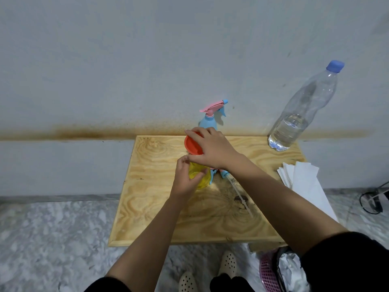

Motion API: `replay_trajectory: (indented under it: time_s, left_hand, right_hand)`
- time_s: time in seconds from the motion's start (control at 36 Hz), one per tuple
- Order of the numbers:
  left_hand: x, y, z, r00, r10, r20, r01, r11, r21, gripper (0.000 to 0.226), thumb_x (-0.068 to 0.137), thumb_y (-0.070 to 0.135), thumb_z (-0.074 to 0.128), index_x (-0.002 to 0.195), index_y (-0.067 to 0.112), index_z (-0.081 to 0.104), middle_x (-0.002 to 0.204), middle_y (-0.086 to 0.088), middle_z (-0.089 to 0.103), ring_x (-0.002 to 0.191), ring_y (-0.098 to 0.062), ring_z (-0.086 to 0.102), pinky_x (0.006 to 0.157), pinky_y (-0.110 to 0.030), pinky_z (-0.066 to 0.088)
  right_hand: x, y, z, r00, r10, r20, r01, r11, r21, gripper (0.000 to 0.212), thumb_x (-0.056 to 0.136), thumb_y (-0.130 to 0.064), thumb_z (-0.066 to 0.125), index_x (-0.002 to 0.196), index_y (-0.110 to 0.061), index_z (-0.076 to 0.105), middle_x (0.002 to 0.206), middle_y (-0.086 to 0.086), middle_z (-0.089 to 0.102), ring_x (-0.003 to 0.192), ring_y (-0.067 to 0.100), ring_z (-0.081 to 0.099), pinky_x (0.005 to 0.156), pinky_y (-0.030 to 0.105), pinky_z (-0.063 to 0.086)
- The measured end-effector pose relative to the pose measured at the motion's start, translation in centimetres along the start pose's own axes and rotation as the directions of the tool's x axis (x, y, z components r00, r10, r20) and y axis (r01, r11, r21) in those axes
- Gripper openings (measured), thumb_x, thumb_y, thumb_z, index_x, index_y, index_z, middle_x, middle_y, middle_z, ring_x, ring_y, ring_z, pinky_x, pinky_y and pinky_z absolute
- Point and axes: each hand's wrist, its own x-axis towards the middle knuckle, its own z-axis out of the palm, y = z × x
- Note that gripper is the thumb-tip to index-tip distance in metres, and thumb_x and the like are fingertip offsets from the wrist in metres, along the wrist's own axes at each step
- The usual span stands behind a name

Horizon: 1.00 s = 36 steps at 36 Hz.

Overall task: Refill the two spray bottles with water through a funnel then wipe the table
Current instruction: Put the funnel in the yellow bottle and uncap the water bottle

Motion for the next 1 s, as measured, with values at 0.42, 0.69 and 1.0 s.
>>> replay_trajectory:
  time_s: [0.42,0.69,1.0]
  left_hand:
    - [-0.4,-0.2,0.2,0.998,-0.046,-0.053,0.046,0.999,0.006,0.050,0.084,0.026,0.070,0.125,0.029,0.043,0.120,0.005,0.047,0.114,-0.004,0.047,0.090,-0.009,0.038]
    - [-1.7,2.3,-0.3,0.993,-0.116,0.005,0.112,0.963,0.245,0.057,0.088,0.025,0.064,0.137,0.014,0.037,0.125,-0.002,0.042,0.122,-0.018,0.041,0.097,-0.026,0.034]
    - [-6.3,5.3,2.8,0.973,-0.229,0.039,0.158,0.774,0.614,0.056,0.094,0.038,0.051,0.138,0.006,0.037,0.138,-0.012,0.043,0.129,-0.026,0.037,0.099,-0.036,0.036]
  right_hand:
    - [-0.2,-0.2,0.2,0.998,0.042,-0.038,-0.039,0.996,0.080,0.079,0.081,-0.054,0.058,0.145,-0.022,0.024,0.151,0.003,0.029,0.136,0.026,0.027,0.110,0.041,0.024]
    - [-2.1,1.0,-2.8,0.999,0.003,0.032,-0.008,0.985,0.170,0.089,0.078,-0.063,0.057,0.147,-0.022,0.020,0.155,0.006,0.021,0.143,0.023,0.016,0.117,0.047,0.007]
    - [-11.0,7.2,-5.3,0.991,0.115,0.061,-0.120,0.990,0.078,0.069,0.088,-0.046,0.055,0.145,-0.019,0.026,0.152,0.007,0.028,0.141,0.022,0.022,0.117,0.042,0.012]
